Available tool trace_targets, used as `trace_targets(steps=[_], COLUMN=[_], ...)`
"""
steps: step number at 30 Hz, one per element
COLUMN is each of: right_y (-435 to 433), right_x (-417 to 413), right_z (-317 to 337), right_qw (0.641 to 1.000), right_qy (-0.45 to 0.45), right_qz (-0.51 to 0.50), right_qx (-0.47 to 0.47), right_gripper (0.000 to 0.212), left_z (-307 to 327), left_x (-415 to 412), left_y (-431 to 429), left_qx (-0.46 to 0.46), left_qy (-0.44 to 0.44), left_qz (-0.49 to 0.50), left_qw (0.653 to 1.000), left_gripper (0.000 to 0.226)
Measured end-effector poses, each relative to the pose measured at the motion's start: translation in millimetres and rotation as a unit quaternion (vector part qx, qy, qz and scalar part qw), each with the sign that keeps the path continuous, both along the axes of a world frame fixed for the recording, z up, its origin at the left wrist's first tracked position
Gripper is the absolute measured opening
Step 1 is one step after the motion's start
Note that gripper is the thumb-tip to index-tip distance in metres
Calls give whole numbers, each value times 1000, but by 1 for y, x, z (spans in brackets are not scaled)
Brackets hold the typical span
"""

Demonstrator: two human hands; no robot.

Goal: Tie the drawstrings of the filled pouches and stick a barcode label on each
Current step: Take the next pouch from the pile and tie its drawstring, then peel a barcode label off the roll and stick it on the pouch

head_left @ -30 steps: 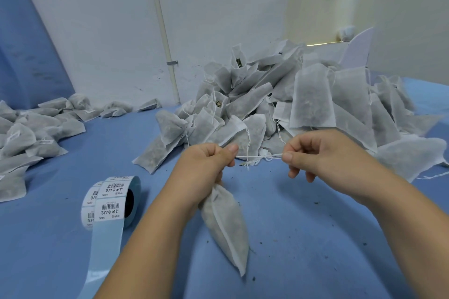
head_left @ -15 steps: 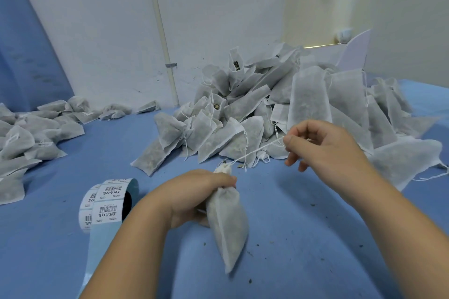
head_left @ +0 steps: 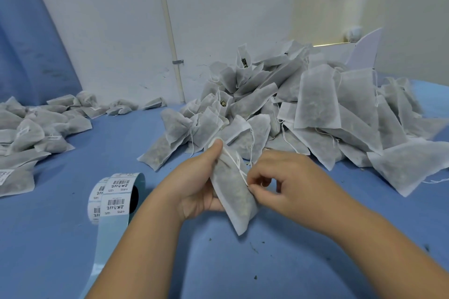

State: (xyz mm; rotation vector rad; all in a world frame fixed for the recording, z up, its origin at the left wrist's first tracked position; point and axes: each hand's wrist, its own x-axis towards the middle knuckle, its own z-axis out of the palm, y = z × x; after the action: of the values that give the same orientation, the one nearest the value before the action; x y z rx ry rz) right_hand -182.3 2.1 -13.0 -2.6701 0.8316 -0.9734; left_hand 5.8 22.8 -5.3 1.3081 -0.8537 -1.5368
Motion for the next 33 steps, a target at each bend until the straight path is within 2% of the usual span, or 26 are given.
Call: trace_targets(steps=[5, 8, 12, 16, 21, 27, 30, 33], right_y=[-3, -7, -7, -3, 9, 18, 28, 44], right_x=[-1, -3, -6, -5, 6, 31, 52, 79], right_z=[-3, -3, 0, -1, -12, -29, -35, -37], right_qw=[1000, 999, 1000, 999, 998, 997, 995, 992], right_qy=[-22, -26, 20, 23, 2, 11, 37, 53], right_qz=[-8, -23, -6, 14, 46, 51, 75, 100], right_qx=[13, 21, 20, 20, 42, 64, 53, 51], right_gripper=[5, 11, 36, 46, 43, 26, 23, 26], left_z=[-3, 0, 2, 11, 29, 35, 26, 14], left_x=[-10, -11, -8, -2, 30, 100, 139, 174], left_y=[-4, -3, -2, -1, 15, 49, 73, 91], left_qx=[-41, -88, -126, -118, -111, -139, -141, -150], left_qy=[62, 86, 64, 22, -69, -89, -58, 15], left_qz=[25, 4, -12, 25, 47, 112, 130, 182], left_qw=[997, 992, 990, 992, 990, 980, 980, 972], left_gripper=[59, 51, 42, 25, 26, 33, 41, 36])
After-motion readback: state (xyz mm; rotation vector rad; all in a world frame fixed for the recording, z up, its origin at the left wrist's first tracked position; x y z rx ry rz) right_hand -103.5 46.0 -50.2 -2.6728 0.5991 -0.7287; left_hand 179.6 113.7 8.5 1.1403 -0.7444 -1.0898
